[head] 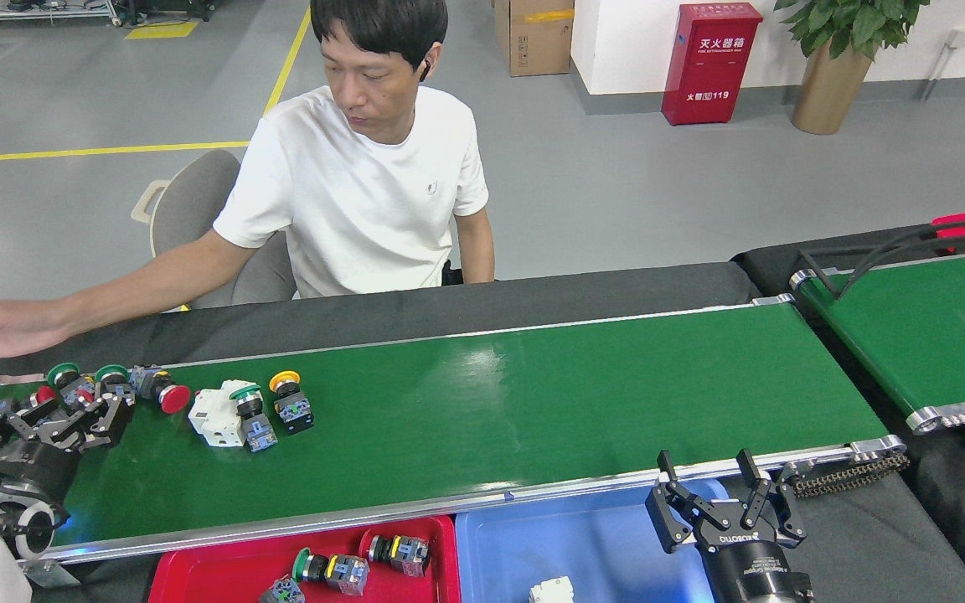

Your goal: Pick switch part from conveyor to tray

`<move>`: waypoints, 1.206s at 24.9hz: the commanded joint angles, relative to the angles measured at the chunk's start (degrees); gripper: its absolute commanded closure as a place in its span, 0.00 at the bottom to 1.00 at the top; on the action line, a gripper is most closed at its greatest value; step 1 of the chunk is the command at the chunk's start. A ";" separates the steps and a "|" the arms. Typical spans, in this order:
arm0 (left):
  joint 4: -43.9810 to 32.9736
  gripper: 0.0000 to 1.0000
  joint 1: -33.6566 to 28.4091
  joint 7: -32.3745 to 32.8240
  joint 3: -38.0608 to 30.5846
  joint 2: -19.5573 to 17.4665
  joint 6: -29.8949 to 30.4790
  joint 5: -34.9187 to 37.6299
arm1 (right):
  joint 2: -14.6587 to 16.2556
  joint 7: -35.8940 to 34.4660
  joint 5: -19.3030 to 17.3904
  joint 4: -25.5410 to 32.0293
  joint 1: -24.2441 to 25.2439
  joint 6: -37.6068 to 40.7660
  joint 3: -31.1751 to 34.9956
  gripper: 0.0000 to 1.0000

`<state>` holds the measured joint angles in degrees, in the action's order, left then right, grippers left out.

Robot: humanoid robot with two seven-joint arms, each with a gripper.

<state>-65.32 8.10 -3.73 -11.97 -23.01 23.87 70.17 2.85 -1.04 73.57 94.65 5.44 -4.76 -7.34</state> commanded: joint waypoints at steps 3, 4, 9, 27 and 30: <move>-20.45 1.00 -15.30 1.27 -2.70 -0.28 10.49 -5.75 | 0.31 -0.54 0.09 0.62 -0.17 0.11 0.04 0.02; -25.03 0.98 -20.13 1.36 -3.06 -0.28 15.14 -6.36 | 0.31 -0.54 0.09 0.62 -0.17 0.11 0.04 0.02; -32.33 0.00 -32.62 1.45 -2.44 1.74 21.13 -5.92 | 0.31 -0.46 0.09 0.62 -0.17 0.11 0.04 0.02; -23.81 0.05 -25.59 -12.25 -24.77 16.94 9.28 16.92 | 0.40 -0.54 0.26 0.62 0.27 0.11 0.04 0.02; -20.11 0.04 -26.74 -18.33 -25.12 14.75 7.33 18.95 | 0.31 -0.45 0.26 0.62 0.27 0.02 0.04 0.02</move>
<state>-85.77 -18.46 -17.22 -36.66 -7.00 33.66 88.70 2.85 -1.05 73.72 94.65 5.98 -4.72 -7.36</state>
